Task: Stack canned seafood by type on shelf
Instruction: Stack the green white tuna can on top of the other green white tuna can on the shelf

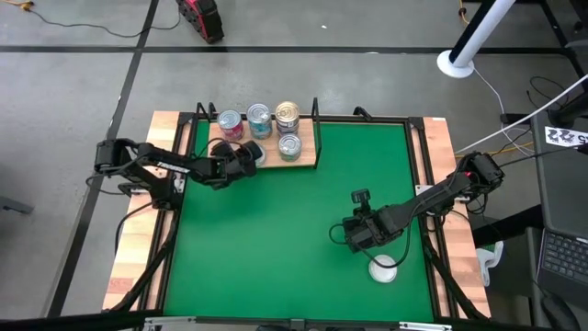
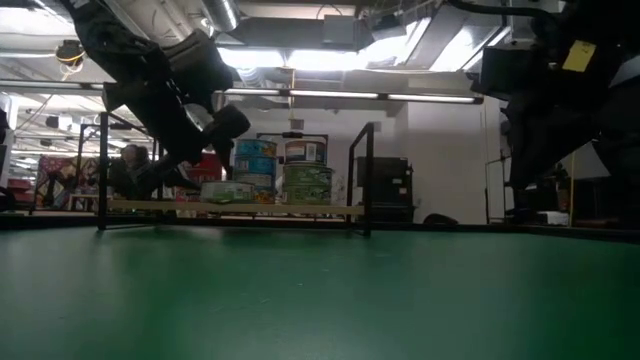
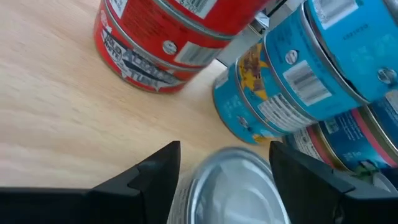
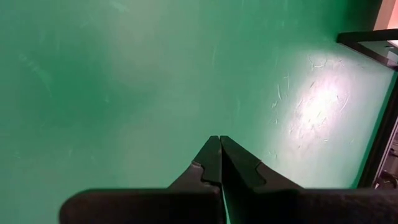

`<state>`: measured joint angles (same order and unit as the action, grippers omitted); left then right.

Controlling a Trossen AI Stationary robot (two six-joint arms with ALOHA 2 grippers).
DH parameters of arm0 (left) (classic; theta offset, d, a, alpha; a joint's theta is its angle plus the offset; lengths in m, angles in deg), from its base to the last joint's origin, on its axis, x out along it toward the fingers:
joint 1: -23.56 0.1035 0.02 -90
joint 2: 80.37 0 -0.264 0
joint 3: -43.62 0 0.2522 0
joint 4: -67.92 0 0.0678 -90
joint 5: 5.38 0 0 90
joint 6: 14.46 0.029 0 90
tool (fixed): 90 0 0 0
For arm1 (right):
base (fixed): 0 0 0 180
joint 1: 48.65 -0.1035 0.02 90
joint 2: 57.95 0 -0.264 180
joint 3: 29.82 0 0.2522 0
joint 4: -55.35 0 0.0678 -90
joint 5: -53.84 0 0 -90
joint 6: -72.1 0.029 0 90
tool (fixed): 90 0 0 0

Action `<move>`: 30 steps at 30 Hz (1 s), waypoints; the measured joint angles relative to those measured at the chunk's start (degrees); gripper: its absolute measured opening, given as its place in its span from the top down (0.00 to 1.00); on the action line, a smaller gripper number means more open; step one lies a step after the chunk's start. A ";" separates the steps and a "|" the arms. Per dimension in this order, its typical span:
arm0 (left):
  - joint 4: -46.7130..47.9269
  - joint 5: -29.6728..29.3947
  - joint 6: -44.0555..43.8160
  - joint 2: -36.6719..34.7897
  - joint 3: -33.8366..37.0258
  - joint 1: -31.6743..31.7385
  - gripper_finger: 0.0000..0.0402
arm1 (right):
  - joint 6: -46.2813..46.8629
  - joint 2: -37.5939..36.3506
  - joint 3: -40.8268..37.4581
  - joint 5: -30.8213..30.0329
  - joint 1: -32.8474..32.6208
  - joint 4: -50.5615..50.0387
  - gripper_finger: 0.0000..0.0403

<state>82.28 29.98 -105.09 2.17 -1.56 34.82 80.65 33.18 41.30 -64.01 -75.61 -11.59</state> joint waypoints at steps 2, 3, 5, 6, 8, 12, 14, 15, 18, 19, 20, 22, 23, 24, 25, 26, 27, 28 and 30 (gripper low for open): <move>0.13 0.07 0.20 -0.56 0.00 -0.64 0.41 | 0.01 0.00 0.00 0.00 0.00 -0.99 0.99; 0.02 0.02 1.09 -0.99 -0.01 -0.92 0.41 | 0.04 0.00 0.00 0.00 0.00 -1.76 0.99; 0.05 -0.07 4.77 -2.22 -0.02 -1.28 0.41 | 0.15 0.00 -0.02 0.49 0.00 -3.01 0.99; 0.03 -0.08 7.01 -3.01 -0.02 -1.48 0.41 | 0.16 0.00 -0.02 0.96 0.00 -3.66 0.99; 0.02 -0.20 11.01 -4.88 -0.02 -1.90 0.41 | 0.17 0.00 -0.02 2.42 0.00 -4.59 0.99; 0.02 -0.24 18.02 -9.48 -0.02 -3.32 0.41 | 1.34 0.00 -0.02 4.52 0.00 -5.92 0.99; -0.18 -0.26 21.69 -11.96 -0.02 -4.24 0.41 | 2.40 0.00 -0.02 5.44 0.00 -7.06 0.99; -0.09 -0.25 23.33 -13.16 -0.02 -4.73 0.41 | 3.07 0.00 -0.02 5.83 0.00 -7.95 0.99; -0.81 0.60 27.95 -16.12 -0.02 -6.79 0.41 | 5.35 0.00 -0.02 6.93 0.00 -10.77 0.99; -1.65 1.22 29.46 -16.70 -0.02 -7.59 0.41 | 6.24 0.00 -0.02 7.42 0.00 -11.70 0.99; -3.21 1.80 31.30 -16.93 -0.02 -8.50 0.41 | 7.11 0.00 -0.02 8.13 0.00 -12.78 0.99; -7.82 2.79 35.89 -16.86 -0.02 -10.53 0.41 | 9.24 0.00 -0.02 9.85 -0.02 -14.81 0.99; -10.88 3.56 38.60 -16.48 -0.02 -11.50 0.41 | 10.31 0.00 -0.02 11.18 -0.04 -15.79 0.99; -14.45 4.81 41.57 -15.89 -0.03 -12.34 0.41 | 11.27 0.00 -0.02 12.71 -0.07 -16.85 0.99; -17.79 6.30 44.50 -15.15 -0.02 -13.21 0.41 | 12.39 0.00 -0.02 14.50 -0.07 -17.92 0.99; -21.25 7.92 47.40 -14.32 -0.02 -13.98 0.41 | 13.53 -0.12 -0.02 16.34 -0.07 -18.86 0.99; -25.10 10.03 50.49 -13.35 -0.02 -14.73 0.41 | 14.63 -0.24 -0.02 18.15 -0.07 -19.47 0.99; -28.99 12.04 53.34 -12.24 -0.02 -15.39 0.41 | 15.72 -0.33 -0.02 20.04 -0.07 -19.99 0.99; -35.47 16.56 58.60 -9.78 -0.04 -16.47 0.41 | 18.13 -0.87 -0.04 23.42 -0.56 -20.94 0.99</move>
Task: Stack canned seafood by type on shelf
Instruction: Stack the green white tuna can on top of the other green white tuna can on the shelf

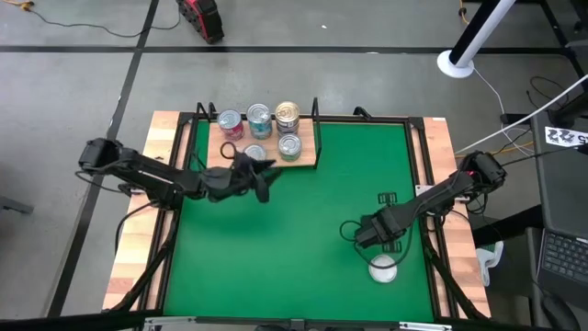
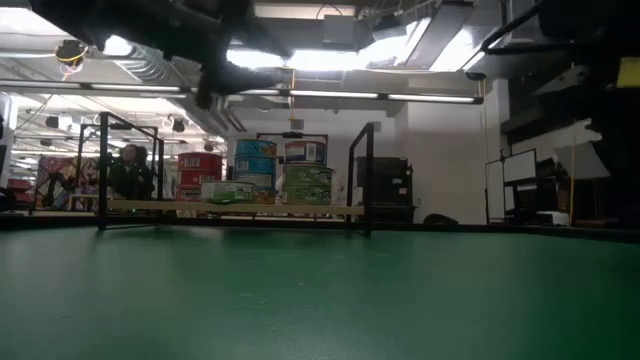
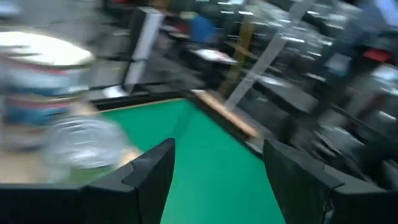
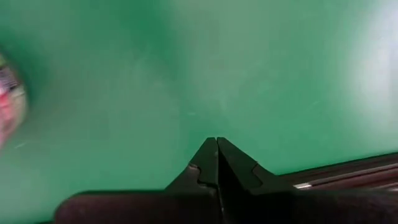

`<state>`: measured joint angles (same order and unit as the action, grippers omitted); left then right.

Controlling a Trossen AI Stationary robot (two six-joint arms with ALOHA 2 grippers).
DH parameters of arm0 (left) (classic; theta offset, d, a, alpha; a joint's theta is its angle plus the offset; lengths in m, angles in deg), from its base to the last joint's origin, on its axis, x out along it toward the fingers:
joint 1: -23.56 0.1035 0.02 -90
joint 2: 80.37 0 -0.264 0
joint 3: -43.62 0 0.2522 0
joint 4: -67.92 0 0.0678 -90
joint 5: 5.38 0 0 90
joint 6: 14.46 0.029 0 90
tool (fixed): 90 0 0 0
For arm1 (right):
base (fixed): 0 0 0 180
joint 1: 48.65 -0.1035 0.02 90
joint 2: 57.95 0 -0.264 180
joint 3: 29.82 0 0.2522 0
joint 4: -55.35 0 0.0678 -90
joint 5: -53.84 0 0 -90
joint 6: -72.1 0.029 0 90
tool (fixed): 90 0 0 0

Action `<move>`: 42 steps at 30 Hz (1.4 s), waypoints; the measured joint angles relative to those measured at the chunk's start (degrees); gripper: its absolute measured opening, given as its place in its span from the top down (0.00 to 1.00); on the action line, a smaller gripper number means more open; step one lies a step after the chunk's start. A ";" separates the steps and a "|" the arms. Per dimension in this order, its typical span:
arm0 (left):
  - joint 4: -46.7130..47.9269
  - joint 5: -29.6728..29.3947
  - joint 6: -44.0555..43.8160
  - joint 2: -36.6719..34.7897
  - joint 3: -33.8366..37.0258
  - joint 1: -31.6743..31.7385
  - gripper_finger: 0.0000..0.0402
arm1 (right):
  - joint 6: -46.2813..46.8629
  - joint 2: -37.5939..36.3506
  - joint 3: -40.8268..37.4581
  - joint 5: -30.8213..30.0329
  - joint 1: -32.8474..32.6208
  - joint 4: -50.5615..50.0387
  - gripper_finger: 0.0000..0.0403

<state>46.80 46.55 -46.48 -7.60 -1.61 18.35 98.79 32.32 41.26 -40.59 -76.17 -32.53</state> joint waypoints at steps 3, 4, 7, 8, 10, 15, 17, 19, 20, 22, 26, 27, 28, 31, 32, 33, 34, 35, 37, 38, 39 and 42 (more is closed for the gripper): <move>-7.24 5.95 5.59 4.18 -0.01 -1.16 0.41 | 2.27 -0.75 0.00 4.23 -1.89 0.20 0.99; -8.84 7.41 6.72 5.62 -0.24 -1.38 0.41 | 3.28 -1.02 0.01 5.91 -2.74 0.65 0.99; -10.92 8.88 7.77 9.50 -0.93 -1.94 0.41 | 6.92 -1.84 0.02 9.24 -5.76 2.72 0.99; -11.05 8.92 7.79 10.66 -1.43 -1.99 0.41 | 8.13 -1.84 0.02 9.42 -6.72 3.87 0.99; -10.98 8.95 7.83 12.71 -2.10 -1.99 0.41 | 12.12 -1.93 0.02 9.54 -8.78 6.08 0.99; -11.04 9.10 8.56 16.40 -3.89 -1.99 0.41 | 21.75 -1.97 0.04 10.91 -11.33 8.74 0.99; -10.95 9.60 9.17 16.97 -4.05 -1.99 0.41 | 25.18 -1.97 0.04 12.39 -11.70 8.53 0.99; -11.09 10.96 10.00 17.29 -4.39 -1.99 0.41 | 28.42 -1.95 0.04 13.85 -11.90 8.80 0.99; -10.85 11.04 10.38 17.30 -4.39 -1.99 0.41 | 29.97 -1.95 0.04 14.84 -11.90 8.74 0.97; -10.84 11.07 11.26 17.30 -4.39 -2.00 0.41 | 32.66 -1.95 0.04 16.72 -11.90 8.97 0.93; -10.72 11.09 13.19 17.30 -4.39 -2.01 0.41 | 36.66 -1.95 0.04 20.75 -11.89 10.08 0.78; -10.62 11.09 13.70 17.30 -4.39 -2.01 0.41 | 37.72 -1.95 0.04 21.58 -11.90 10.10 0.74; -10.60 11.09 14.00 17.30 -4.39 -2.01 0.41 | 38.47 -1.95 0.04 22.45 -11.90 10.00 0.71; -10.58 11.09 14.05 17.30 -4.39 -2.03 0.41 | 39.09 -1.95 0.02 24.58 -11.90 10.05 0.64; -10.57 11.09 14.05 17.30 -4.39 -2.03 0.41 | 39.09 -1.95 0.02 25.09 -11.90 10.05 0.62; -10.49 11.09 14.05 17.30 -4.37 -2.03 0.41 | 39.10 -1.95 0.02 25.56 -11.90 10.23 0.61; -10.40 11.09 14.05 17.30 -4.37 -2.03 0.41 | 39.11 -1.95 0.02 26.08 -11.90 10.60 0.61; -10.36 11.09 14.05 17.30 -4.37 -2.03 0.41 | 39.12 -1.95 0.02 26.68 -11.90 11.17 0.61; -10.35 11.09 14.05 17.30 -4.37 -2.03 0.41 | 39.07 -1.95 0.02 27.65 -11.90 12.30 0.62; -10.36 11.09 14.05 17.30 -4.37 -2.03 0.41 | 39.07 -1.95 0.02 28.02 -12.05 12.59 0.63; -10.36 11.09 14.05 17.30 -4.36 -2.03 0.41 | 39.07 -1.95 0.02 27.99 -12.49 12.80 0.64; -10.34 11.09 14.05 17.30 -4.35 -2.03 0.41 | 39.07 -1.56 0.02 28.04 -14.04 12.77 0.68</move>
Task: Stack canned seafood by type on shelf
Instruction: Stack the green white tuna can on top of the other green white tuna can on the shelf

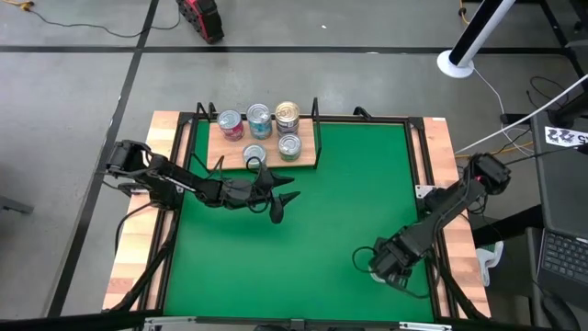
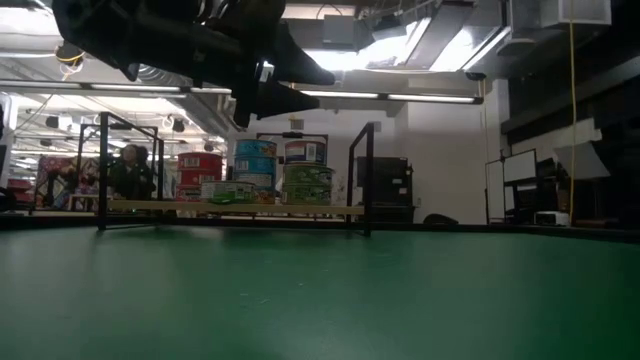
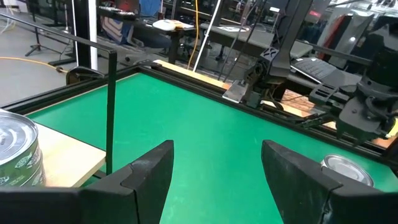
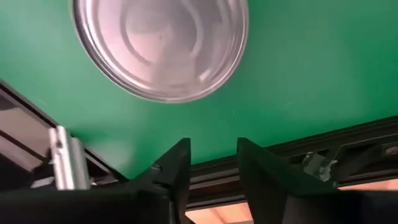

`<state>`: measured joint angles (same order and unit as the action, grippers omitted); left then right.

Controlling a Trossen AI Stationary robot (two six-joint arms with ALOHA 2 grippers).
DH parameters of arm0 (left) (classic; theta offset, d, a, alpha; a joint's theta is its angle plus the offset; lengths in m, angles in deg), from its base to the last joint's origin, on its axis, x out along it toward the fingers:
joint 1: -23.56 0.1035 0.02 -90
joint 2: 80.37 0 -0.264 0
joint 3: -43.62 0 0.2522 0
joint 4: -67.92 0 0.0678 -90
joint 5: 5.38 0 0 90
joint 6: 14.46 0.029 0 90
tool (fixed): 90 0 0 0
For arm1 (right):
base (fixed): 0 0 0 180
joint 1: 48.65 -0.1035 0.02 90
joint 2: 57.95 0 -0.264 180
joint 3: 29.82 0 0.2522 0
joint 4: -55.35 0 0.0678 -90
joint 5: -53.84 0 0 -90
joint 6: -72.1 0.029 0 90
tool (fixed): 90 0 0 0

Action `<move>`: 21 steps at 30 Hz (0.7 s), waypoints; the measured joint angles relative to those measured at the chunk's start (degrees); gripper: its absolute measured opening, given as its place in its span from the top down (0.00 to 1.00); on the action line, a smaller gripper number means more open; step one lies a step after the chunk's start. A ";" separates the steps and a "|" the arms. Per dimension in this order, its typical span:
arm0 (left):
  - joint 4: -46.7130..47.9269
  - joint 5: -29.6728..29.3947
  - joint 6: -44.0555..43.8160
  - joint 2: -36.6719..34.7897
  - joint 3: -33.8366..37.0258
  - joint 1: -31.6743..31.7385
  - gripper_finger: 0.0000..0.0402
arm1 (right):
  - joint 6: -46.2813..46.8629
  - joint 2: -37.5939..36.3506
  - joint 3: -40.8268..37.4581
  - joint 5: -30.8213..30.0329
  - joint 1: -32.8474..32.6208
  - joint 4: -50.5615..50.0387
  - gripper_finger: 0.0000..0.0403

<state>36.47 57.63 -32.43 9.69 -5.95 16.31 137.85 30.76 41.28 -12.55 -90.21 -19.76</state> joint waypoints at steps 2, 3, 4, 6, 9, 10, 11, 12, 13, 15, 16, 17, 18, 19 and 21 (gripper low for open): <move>0.00 0.00 0.00 0.00 0.02 0.00 0.41 | 0.00 0.66 -0.04 -0.05 -1.46 0.06 0.70; 0.00 0.00 0.00 0.00 0.02 0.00 0.41 | 0.00 1.03 -0.04 -0.05 -2.13 0.30 0.72; 0.00 0.02 0.00 0.00 0.02 0.00 0.41 | -0.01 1.48 -0.04 -0.03 -2.79 0.70 0.73; 0.01 0.02 -0.02 0.00 0.02 0.00 0.41 | -0.02 2.49 -0.04 -0.58 -4.25 2.11 0.75; 0.00 0.02 -0.07 0.00 0.02 0.00 0.41 | -0.07 4.01 -0.04 -2.59 -5.88 5.23 0.78; 0.00 0.02 -0.17 0.00 0.02 0.00 0.41 | -0.05 4.61 -0.04 -3.12 -6.28 6.39 0.78; 0.00 0.02 -0.37 0.00 0.04 0.00 0.41 | -0.08 5.26 -0.04 -3.48 -6.60 7.27 0.78; -0.02 0.02 -0.56 0.00 0.02 0.00 0.41 | -0.08 5.95 -0.04 -3.54 -6.61 8.00 0.79; -0.02 0.02 -0.56 0.00 0.04 0.00 0.41 | -0.09 6.60 -0.04 -3.52 -6.59 8.57 0.79; -0.01 0.02 -0.57 0.00 0.04 0.00 0.41 | -0.28 8.08 -0.04 -3.67 -6.49 9.17 0.79; -0.02 0.02 -0.57 0.00 0.04 0.00 0.41 | -0.97 8.83 -0.04 -4.02 -6.43 9.34 0.79; -0.02 0.02 -0.58 0.00 0.05 0.00 0.41 | -1.72 9.47 -0.05 -4.55 -6.43 9.36 0.79; -0.01 0.02 -0.61 0.00 0.06 0.00 0.41 | -2.54 10.11 -0.07 -5.37 -6.35 9.36 0.79; -0.02 0.02 -0.64 0.00 0.06 0.00 0.41 | -3.59 10.67 -0.07 -6.33 -6.00 9.39 0.79; -0.02 0.02 -0.70 0.00 0.06 0.00 0.41 | -6.04 11.55 -0.07 -7.52 -5.23 9.42 0.79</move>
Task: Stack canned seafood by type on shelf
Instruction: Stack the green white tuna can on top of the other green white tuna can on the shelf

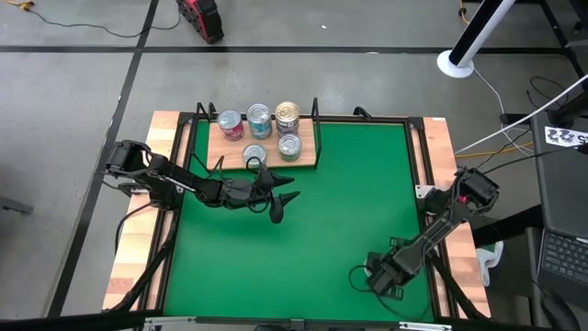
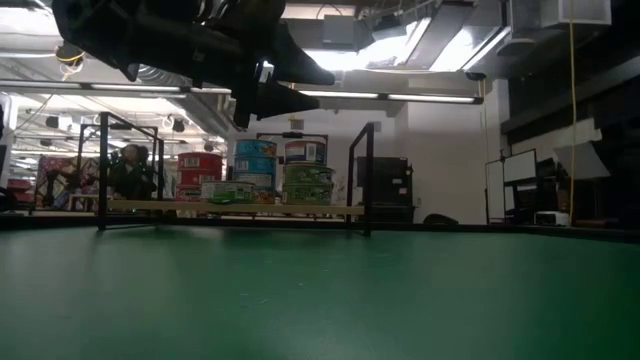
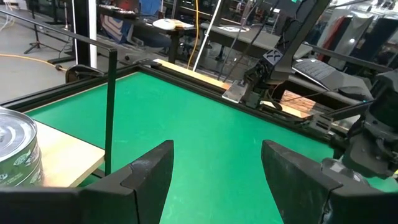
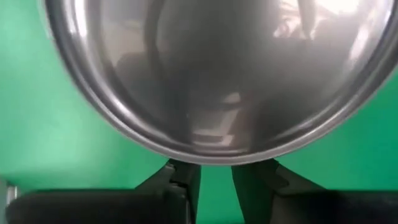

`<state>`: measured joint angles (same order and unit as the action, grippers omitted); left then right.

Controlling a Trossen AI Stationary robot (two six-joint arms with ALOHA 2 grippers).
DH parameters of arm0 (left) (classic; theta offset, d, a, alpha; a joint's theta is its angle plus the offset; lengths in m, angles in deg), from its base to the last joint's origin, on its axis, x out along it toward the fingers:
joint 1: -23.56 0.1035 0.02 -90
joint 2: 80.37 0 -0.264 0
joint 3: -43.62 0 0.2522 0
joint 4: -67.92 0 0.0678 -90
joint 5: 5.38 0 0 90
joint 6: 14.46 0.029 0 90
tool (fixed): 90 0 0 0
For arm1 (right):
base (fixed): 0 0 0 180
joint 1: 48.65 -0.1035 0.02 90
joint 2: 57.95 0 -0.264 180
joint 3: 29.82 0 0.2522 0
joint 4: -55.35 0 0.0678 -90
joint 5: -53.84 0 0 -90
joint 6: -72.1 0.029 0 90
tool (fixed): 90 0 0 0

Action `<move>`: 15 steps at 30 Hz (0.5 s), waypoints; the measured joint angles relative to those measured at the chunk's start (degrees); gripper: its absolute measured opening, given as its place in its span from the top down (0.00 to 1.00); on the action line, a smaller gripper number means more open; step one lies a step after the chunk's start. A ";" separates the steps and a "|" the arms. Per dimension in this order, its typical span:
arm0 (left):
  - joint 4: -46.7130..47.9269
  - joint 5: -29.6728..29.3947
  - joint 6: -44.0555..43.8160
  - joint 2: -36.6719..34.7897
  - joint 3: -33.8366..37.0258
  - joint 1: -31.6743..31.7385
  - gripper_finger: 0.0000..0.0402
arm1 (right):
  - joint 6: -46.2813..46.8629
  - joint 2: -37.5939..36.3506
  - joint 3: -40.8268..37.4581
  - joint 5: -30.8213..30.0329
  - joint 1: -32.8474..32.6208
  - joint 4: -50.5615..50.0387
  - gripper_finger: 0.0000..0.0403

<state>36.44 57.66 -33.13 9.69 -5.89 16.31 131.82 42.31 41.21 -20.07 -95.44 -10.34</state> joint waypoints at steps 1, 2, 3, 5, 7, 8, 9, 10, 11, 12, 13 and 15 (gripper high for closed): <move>0.00 0.00 0.00 0.00 0.00 0.00 0.41 | -0.90 0.12 0.00 -0.70 0.57 -0.01 0.79; 0.00 0.03 0.00 0.00 0.00 0.00 0.41 | -1.79 0.11 0.00 -2.25 1.24 0.04 0.79; 0.00 0.23 0.00 0.00 0.00 0.00 0.41 | -2.77 0.10 0.00 -4.03 2.10 0.34 0.79; -0.01 1.46 -0.02 0.00 0.00 0.00 0.41 | -4.85 0.10 0.00 -6.00 4.03 1.06 0.79; -0.08 2.83 -0.02 0.00 0.00 0.00 0.41 | -8.14 0.06 0.00 -7.24 6.24 1.88 0.79; -0.17 3.43 -0.02 0.00 0.00 -0.06 0.41 | -10.05 0.06 0.00 -7.55 7.48 2.34 0.79; -0.20 3.84 -0.17 0.00 0.00 -0.17 0.41 | -11.98 0.05 0.00 -8.05 8.75 2.98 0.79; -0.22 4.00 -0.37 0.00 0.00 -0.28 0.41 | -13.84 0.01 0.00 -8.70 10.04 3.77 0.79; -0.22 4.00 -0.39 0.00 0.00 -0.48 0.41 | -15.60 -0.01 0.00 -9.12 11.26 4.66 0.79; -0.22 4.00 -0.32 0.00 0.00 -0.72 0.41 | -17.22 -0.03 0.00 -9.26 12.66 5.53 0.79; -0.16 4.02 -0.03 0.00 0.00 -0.96 0.41 | -18.88 -0.03 0.00 -9.33 13.91 6.48 0.79; 0.00 4.02 0.77 0.00 0.00 -1.46 0.41 | -22.61 -0.03 0.00 -9.84 16.42 8.64 0.79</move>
<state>36.44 61.68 -32.36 9.69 -5.89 14.85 109.20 42.28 41.21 -29.91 -79.02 -1.71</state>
